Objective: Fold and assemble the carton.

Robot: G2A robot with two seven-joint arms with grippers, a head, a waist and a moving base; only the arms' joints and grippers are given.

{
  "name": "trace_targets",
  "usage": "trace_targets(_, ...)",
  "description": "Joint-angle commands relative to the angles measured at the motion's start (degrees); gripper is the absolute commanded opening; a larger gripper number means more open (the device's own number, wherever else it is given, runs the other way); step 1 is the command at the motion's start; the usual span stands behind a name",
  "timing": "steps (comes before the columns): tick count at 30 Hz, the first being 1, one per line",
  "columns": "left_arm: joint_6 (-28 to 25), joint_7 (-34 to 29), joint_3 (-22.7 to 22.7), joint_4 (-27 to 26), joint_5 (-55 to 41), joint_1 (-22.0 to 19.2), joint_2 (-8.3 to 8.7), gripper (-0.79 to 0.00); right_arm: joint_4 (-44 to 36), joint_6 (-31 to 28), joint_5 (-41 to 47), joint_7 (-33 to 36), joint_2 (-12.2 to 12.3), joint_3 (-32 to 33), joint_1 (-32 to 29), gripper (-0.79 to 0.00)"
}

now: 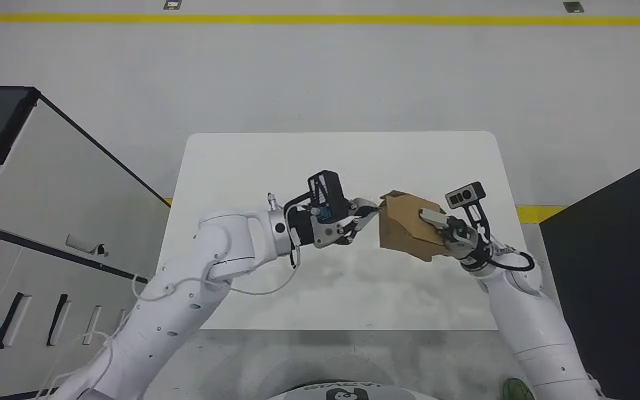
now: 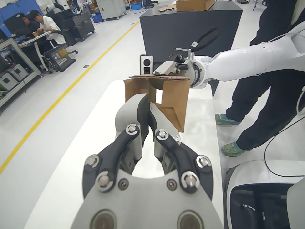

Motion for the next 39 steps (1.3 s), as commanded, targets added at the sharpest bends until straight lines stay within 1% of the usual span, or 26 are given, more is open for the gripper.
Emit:
trace_targets(1,1.7,-0.1,-0.4,-1.0,1.9,0.6,0.06,-0.785,0.0,0.1,-0.1,0.6,0.0,0.1,0.0,-0.785)
trace_targets(6,5.4,1.5,-0.9,-2.0,4.8,1.8,-0.01,-0.785,0.0,1.0,-0.2,3.1,0.1,-0.3,-0.1,-0.785)
trace_targets(10,6.3,2.7,-0.8,-2.0,5.9,2.1,-0.1,-0.785,0.0,1.2,-0.5,4.4,0.1,-0.5,0.0,-0.785)
trace_targets(22,2.7,2.9,1.9,-0.3,3.2,0.7,-0.68,-0.785,-0.1,1.2,-0.5,4.9,0.0,-1.3,0.2,-0.785)
trace_targets(39,1.7,3.5,3.0,1.7,1.5,-0.8,-1.26,-0.785,0.3,0.5,0.3,3.0,-0.5,-2.9,1.0,-0.785)
